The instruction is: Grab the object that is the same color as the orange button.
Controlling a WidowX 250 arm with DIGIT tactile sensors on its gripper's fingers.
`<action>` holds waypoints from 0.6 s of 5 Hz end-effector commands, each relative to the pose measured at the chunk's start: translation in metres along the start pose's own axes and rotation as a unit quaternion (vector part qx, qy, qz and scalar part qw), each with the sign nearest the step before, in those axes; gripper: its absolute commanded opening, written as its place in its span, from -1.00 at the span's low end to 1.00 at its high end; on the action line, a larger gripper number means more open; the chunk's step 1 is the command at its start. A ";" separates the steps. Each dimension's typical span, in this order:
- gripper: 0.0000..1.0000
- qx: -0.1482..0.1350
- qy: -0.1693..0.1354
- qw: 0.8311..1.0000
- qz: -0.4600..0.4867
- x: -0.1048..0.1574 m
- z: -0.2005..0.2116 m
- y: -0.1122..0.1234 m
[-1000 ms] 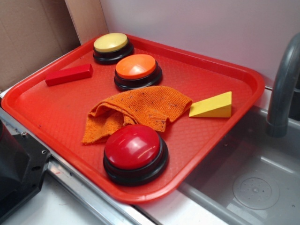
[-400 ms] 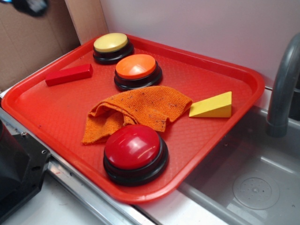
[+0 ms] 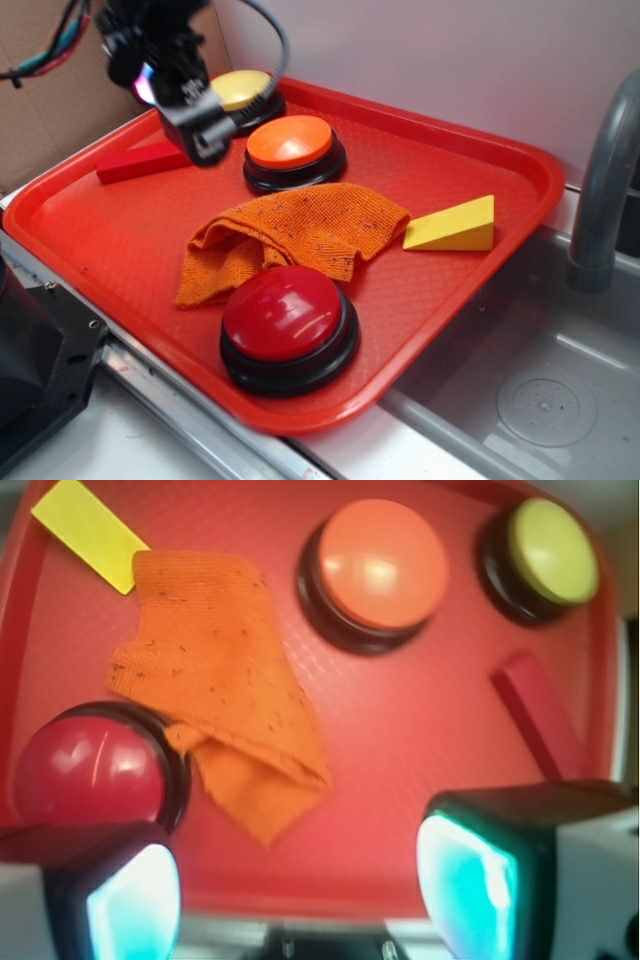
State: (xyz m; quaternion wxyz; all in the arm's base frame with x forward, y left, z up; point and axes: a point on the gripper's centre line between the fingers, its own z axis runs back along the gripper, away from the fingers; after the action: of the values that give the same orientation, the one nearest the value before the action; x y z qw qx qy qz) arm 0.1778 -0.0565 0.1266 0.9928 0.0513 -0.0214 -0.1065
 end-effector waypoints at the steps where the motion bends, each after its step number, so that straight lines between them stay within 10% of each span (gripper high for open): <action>1: 1.00 0.002 -0.006 0.999 0.046 0.020 -0.048 0.012; 3: 1.00 -0.004 -0.001 0.995 0.103 0.034 -0.071 0.018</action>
State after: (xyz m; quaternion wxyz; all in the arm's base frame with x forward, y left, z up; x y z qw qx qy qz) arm 0.2099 -0.0440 0.0517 0.9986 0.0488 -0.0079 -0.0168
